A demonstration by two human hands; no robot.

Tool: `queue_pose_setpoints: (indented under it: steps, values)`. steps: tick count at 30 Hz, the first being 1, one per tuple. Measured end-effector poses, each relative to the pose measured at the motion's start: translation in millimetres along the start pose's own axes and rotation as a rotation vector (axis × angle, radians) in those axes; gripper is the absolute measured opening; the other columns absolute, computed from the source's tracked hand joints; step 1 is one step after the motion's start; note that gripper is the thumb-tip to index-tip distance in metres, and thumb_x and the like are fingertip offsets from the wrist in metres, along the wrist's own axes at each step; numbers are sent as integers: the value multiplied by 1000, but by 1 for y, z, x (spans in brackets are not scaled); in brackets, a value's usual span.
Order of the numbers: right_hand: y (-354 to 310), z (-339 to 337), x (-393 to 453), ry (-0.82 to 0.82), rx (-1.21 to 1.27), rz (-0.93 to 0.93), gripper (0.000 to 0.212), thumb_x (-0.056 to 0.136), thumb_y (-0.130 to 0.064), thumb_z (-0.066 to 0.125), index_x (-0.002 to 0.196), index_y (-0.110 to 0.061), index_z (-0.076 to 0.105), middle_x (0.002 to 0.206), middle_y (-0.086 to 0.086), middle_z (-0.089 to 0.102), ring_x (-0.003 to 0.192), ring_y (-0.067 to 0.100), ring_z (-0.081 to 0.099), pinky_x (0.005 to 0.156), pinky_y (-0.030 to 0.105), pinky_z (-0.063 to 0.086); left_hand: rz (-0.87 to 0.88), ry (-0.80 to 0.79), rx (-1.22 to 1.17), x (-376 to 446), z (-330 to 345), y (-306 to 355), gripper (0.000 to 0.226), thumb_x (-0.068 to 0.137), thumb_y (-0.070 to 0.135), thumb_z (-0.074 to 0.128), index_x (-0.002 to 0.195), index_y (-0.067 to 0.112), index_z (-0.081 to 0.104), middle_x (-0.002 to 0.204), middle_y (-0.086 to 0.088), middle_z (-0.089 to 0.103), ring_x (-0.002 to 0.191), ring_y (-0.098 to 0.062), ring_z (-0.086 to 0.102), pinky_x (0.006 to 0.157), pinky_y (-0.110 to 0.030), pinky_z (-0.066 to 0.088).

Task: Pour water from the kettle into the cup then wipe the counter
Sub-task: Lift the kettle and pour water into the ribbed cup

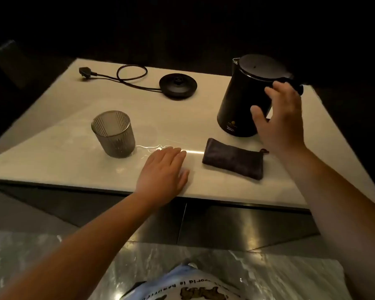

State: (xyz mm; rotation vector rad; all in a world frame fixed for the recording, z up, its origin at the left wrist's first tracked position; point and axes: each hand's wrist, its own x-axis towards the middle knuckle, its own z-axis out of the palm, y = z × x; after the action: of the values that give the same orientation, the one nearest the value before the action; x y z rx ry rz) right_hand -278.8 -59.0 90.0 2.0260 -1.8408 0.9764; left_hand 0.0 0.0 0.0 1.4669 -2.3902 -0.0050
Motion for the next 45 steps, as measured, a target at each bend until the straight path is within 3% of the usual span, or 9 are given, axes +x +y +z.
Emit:
queue_pose_setpoints:
  steps: [4,8,12,15,28,34,38,42,45]
  values:
    - [29,-3,33,76,6,140,59,92,-47,47,138,-10,41,148,14,34,138,29,30,110,43,35,-5,-9,9,2,3,-3,43,91,40,46,120,10,60,119,-13,63,110,-31,57,96,-43,44]
    - [46,-2,49,-32,230,323,75,86,-56,55,143,-14,32,147,10,36,134,24,38,104,34,39,-7,-30,15,3,4,-2,42,92,41,44,115,12,63,118,-11,64,107,-29,58,95,-43,45]
    - [61,2,54,-62,530,468,76,72,-70,62,121,-14,49,109,5,60,98,17,60,85,29,52,-2,-24,9,5,5,-3,40,91,39,46,113,11,65,117,-10,64,107,-29,58,95,-41,45]
    - [69,4,54,-71,739,531,59,63,-74,65,87,-22,55,77,-3,55,71,12,57,69,22,53,4,-18,-2,5,6,-3,39,91,38,48,112,11,65,117,-10,64,107,-28,57,94,-39,45]
    - [35,1,72,-18,1064,452,32,79,-52,69,80,-24,54,65,-4,44,57,8,44,66,28,46,2,5,-95,4,6,-6,35,91,36,50,113,13,65,118,-8,62,110,-25,56,93,-37,46]
    - [-7,9,83,-117,1111,344,36,73,-58,69,79,-25,55,66,-4,46,57,7,44,60,24,45,-9,163,-128,-5,-10,-10,32,90,32,53,110,12,67,115,-7,65,105,-25,58,88,-36,45]
    - [-30,17,84,-178,1129,310,40,69,-61,69,80,-26,56,64,-8,46,57,6,46,60,22,46,-172,311,-232,-19,-29,-25,28,91,32,52,103,12,68,103,-4,67,94,-20,59,83,-30,44]
    - [-49,23,89,-234,1132,254,38,70,-60,71,82,-27,58,63,-10,50,57,6,48,60,22,47,-522,389,-309,-42,-51,-52,26,89,43,54,85,18,58,82,3,56,73,-11,51,65,-29,44]
    - [-62,26,94,-288,1109,197,36,72,-58,70,86,-27,59,69,-5,51,58,6,49,59,21,47,-758,495,-349,-48,-59,-71,31,82,42,67,93,20,48,89,3,51,75,-8,47,67,-28,43]
